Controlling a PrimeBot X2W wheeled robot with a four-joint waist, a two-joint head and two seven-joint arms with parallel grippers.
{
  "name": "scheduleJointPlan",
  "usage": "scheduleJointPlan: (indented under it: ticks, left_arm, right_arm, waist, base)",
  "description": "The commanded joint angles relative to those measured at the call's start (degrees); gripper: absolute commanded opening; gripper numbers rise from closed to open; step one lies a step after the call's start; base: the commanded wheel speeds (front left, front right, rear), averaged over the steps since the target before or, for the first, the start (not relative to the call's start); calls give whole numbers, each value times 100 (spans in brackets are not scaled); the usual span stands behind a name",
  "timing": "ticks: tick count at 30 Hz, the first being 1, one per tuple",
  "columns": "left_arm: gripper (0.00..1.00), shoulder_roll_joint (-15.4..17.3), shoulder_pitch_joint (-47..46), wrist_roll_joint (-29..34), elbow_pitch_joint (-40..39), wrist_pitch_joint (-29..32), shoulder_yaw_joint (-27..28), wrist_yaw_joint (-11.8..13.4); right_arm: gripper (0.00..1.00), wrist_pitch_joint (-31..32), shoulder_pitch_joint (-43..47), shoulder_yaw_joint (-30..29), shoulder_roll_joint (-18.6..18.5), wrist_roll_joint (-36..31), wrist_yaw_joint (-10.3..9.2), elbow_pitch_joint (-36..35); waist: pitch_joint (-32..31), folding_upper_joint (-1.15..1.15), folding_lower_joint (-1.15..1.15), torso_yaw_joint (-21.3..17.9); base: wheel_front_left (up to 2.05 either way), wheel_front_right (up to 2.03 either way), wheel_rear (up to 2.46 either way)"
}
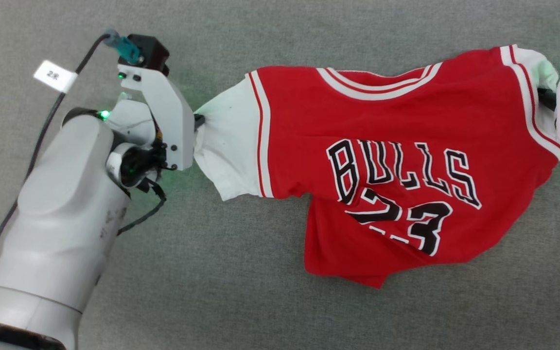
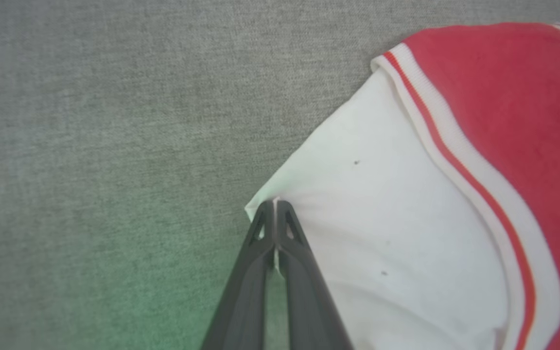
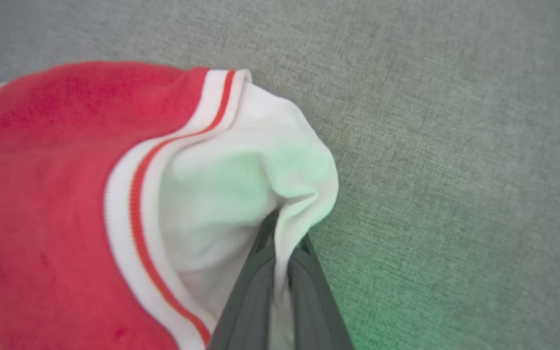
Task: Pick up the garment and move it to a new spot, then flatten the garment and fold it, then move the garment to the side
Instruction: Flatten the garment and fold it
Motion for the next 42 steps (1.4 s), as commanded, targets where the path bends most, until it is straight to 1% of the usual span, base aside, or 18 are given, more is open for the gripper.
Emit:
scheduleJointPlan:
  ticks: [1,5,9,12,14,18,24,28,31,33,38,42]
  left_arm:
    - [0,74,19,-9,160,-10,-4,3]
    - [0,134,-251,-77,243,-101,78,-58]
    - [0,221,-556,10,331,-175,99,-39]
    - [0,241,-827,36,408,-255,140,34]
    - [0,295,-1059,156,431,-267,107,75]
    - [0,288,-1556,267,500,-429,126,138]
    - [0,348,-2324,600,712,-1018,110,227]
    - [0,296,-2726,708,943,-1494,121,207]
    - [0,227,-3015,743,1150,-1788,162,243]
    - [0,163,-3140,755,1310,-1922,182,274]
    - [0,101,-3460,745,1705,-2209,205,266]
    - [0,53,-3663,773,1868,-2440,218,269]
  right_arm:
    - [0,-16,110,146,61,31,5,91]
    - [0,-356,-195,130,70,169,4,-1]
    - [0,-685,-423,138,135,281,4,13]
    - [0,-878,-645,188,264,346,4,36]
    - [0,-990,-837,241,313,296,4,50]
    - [0,-1358,-1196,332,456,187,4,145]
    - [0,-2183,-1740,458,705,-131,3,473]
    - [0,-2853,-2067,459,876,-391,4,863]
    - [0,-3281,-2259,431,1026,-492,3,1202]
    - [0,-3443,-2354,459,1142,-545,3,1377]
    - [0,-3565,-2567,575,1391,-518,3,1651]
    - [0,-3740,-2777,626,1460,-577,3,1784]
  waist:
    - [-66,0,0,-50]
    - [-246,0,0,-163]
    - [-517,0,0,-291]
    - [-767,0,0,-401]
    - [-910,0,0,-467]
    - [-1201,0,0,-578]
    - [-1543,0,0,-740]
    - [-1709,0,0,-812]
    - [-1802,0,0,-855]
    - [-1838,0,0,-882]
    - [-1801,0,0,-964]
    - [-1648,0,0,-1000]
  base:
    - [0,0,0]
    - [0,0,0]
    - [0,0,0]
    - [0,0,0]
    - [0,0,0]
    - [0,0,0]
    - [0,0,0]
    - [0,0,0]
    - [0,0,0]
    - [0,0,0]
    - [0,0,0]
    - [0,0,0]
